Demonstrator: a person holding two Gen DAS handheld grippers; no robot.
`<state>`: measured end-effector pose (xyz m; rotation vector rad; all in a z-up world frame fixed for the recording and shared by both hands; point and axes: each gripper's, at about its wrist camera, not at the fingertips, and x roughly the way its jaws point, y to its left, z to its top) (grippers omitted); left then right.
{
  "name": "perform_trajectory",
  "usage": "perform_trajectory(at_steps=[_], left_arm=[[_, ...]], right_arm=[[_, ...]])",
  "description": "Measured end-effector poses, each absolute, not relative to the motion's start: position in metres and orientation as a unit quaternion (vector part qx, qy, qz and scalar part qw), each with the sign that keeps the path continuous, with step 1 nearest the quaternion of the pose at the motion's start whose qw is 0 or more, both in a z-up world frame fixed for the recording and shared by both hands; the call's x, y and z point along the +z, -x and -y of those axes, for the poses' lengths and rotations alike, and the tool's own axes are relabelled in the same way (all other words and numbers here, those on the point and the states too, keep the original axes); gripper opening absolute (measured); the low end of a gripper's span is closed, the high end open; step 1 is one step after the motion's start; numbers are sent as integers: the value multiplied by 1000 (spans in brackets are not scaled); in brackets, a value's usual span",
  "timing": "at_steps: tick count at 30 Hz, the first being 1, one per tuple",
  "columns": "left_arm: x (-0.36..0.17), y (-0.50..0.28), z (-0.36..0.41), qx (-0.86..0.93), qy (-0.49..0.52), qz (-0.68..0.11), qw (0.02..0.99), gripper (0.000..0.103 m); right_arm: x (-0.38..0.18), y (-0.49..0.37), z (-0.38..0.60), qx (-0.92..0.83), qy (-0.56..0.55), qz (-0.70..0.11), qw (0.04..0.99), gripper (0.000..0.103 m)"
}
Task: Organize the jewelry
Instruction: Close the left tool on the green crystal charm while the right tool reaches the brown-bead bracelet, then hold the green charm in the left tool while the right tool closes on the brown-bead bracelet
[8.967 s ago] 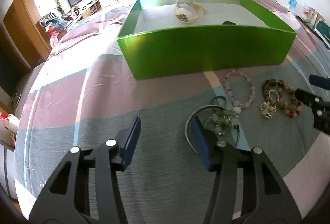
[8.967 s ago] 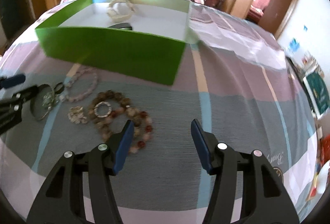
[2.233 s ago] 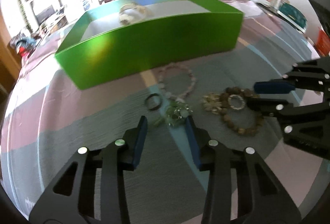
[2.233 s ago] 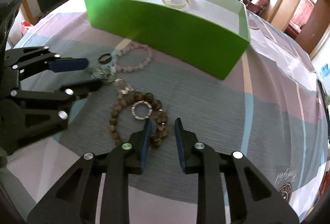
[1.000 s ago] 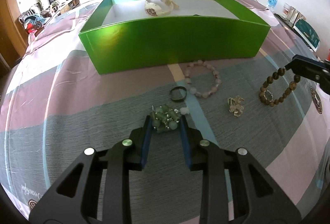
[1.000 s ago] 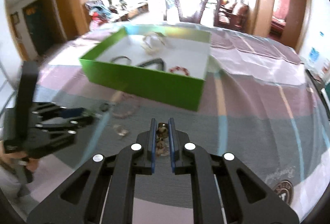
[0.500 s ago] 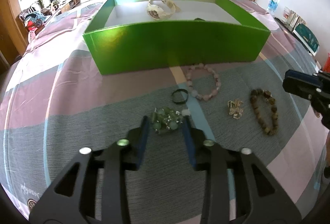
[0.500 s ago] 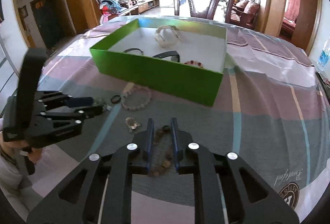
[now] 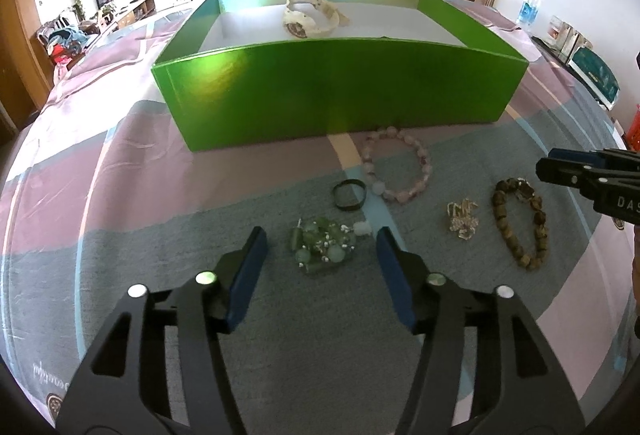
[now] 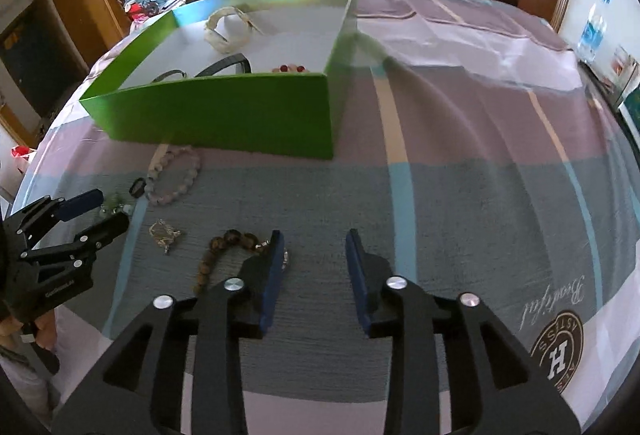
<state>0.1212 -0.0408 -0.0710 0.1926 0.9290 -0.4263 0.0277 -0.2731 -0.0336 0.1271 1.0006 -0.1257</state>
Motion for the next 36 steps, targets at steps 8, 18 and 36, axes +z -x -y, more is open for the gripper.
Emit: perform_trajectory(at_steps=[8,18,36], left_arm=[[-68,-128,28,-170,-86,-456,869,22],[-57,-138,-1,-124,-34,-457,880,22],[-57,-135,2,-126,-38,-453,882,43]], right_arm=[[-34,-29,271,-54,-60,-483,872,40],[-37,-29,266,-52,-48,-486,871,40],[-32,-25,245,-21,-2,-478,878,40]])
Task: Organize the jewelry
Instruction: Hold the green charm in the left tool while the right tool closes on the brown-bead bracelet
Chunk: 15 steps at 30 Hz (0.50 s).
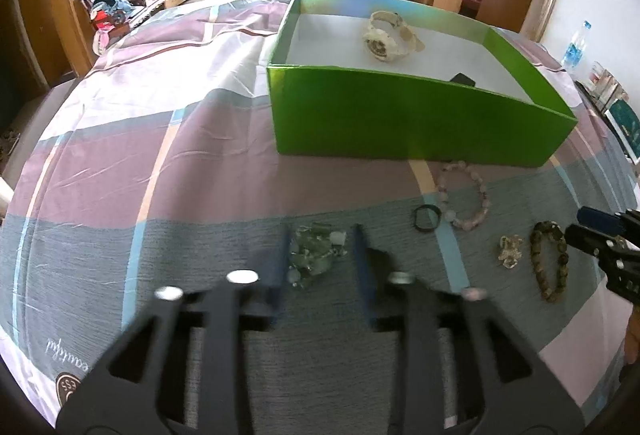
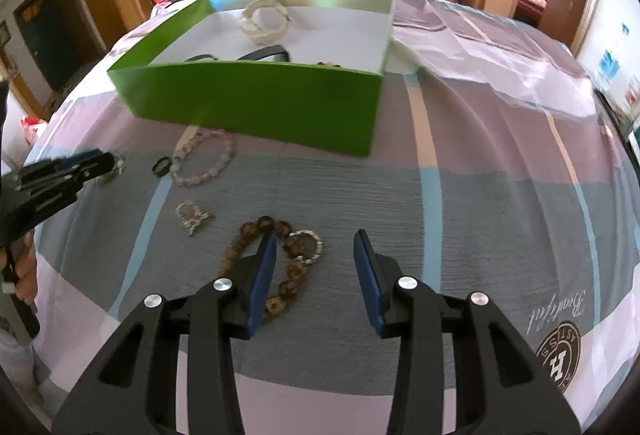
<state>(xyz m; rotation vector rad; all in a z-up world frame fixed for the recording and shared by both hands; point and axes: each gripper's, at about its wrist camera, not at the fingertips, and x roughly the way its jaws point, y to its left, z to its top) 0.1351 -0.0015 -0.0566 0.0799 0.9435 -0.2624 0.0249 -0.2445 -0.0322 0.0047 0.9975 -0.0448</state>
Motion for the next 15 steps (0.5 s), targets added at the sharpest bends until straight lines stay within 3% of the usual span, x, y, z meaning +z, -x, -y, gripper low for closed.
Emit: perform_trajectory(at_steps=[8,12,15], left_arm=[[-65,-137,4,-128,-50,-465,875,46],[-68,-137,5,-130,-53,-468,873,46],[-68,-136,7,-131,-57,-467,873,46]], right_arm=[[-36,-21,227,-7,34,-481,876,40],[-39,-21,224,-3,44,-487,872,32],[-45,-23,223,-3,50,-498,866,20]])
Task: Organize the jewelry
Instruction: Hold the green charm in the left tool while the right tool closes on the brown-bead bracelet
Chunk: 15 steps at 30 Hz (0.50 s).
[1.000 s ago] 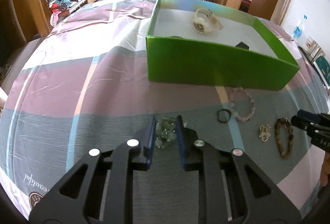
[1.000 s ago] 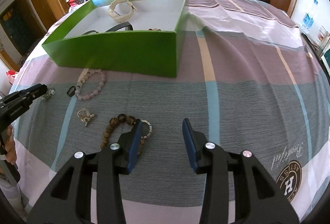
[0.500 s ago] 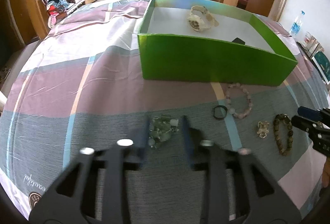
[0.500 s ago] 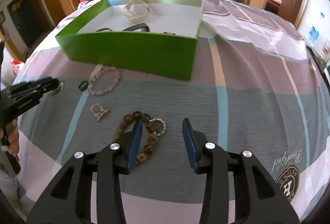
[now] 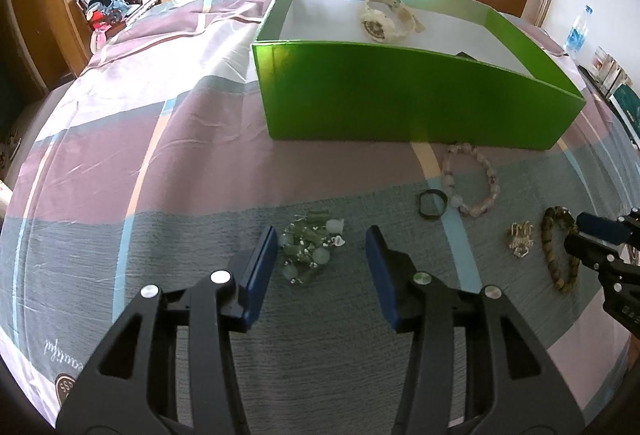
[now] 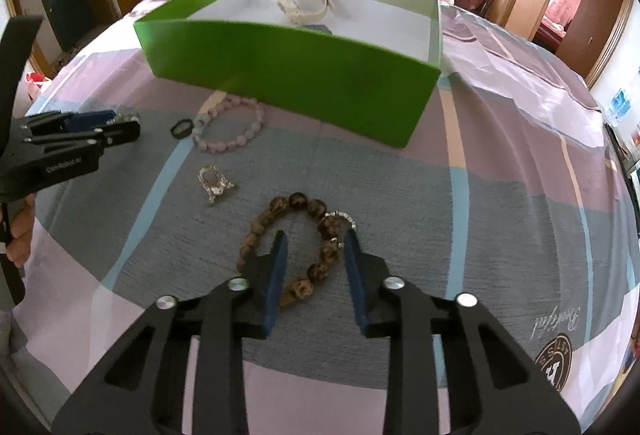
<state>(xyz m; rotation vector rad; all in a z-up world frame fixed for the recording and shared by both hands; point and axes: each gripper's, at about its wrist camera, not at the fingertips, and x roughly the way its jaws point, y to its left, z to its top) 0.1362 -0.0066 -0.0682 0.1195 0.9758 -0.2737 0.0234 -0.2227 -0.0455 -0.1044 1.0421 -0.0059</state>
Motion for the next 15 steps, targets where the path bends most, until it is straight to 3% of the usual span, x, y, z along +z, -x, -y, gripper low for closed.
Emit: perform_trajectory(at_steps=[2,3,5,15], left_arm=[[-68,-135,8,-133,-62,-466,872,42],[-68,-135,9,-133,-65,-465,873,37],[-67,-133,11,-141,-68,-464,872,22],[-52,-125,7,-147,-52,-442,884,20]], right_arm=[[-46,-23,221,-1,53,-498,866,17],[-46,-23,221,2,53,-497,866,11],[-45,-22,221,7,47,-494,868,11],[-17,-14,232,4,6,-440,898,11]])
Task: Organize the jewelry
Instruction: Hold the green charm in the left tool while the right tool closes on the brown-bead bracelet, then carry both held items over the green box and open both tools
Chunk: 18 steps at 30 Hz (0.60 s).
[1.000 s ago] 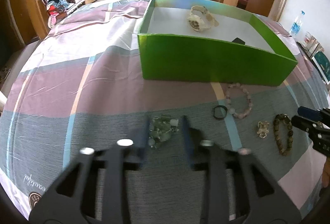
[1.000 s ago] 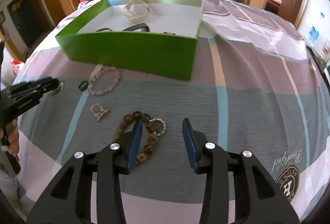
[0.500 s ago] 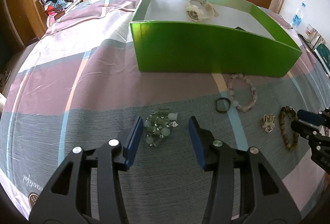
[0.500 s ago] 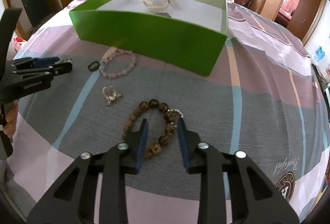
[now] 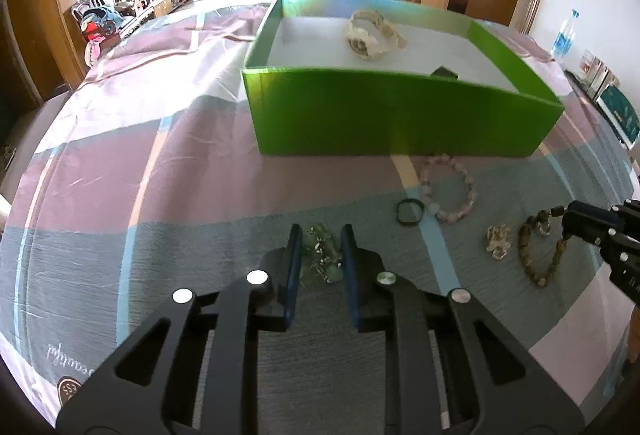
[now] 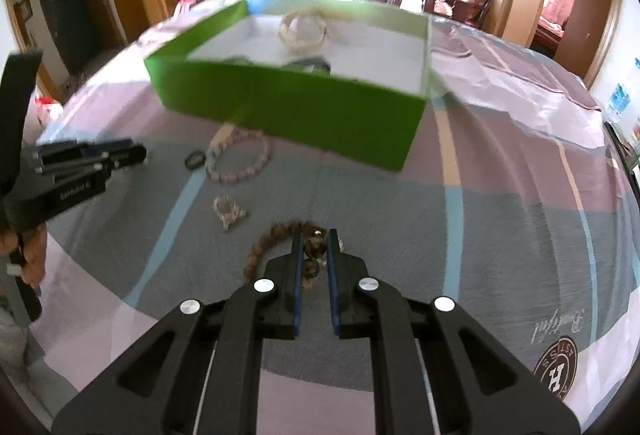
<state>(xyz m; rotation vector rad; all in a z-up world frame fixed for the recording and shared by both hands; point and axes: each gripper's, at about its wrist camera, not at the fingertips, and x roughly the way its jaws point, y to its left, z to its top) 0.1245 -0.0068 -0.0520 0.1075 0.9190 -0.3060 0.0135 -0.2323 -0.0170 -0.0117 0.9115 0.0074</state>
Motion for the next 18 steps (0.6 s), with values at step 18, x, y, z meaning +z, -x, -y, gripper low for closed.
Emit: perform_trajectory(at_steps=[18], left_arm=[[-45,-122,10,-142,-57,-428,891,19]], right_arm=[[14,0,241,5,-12,-374,927,11]])
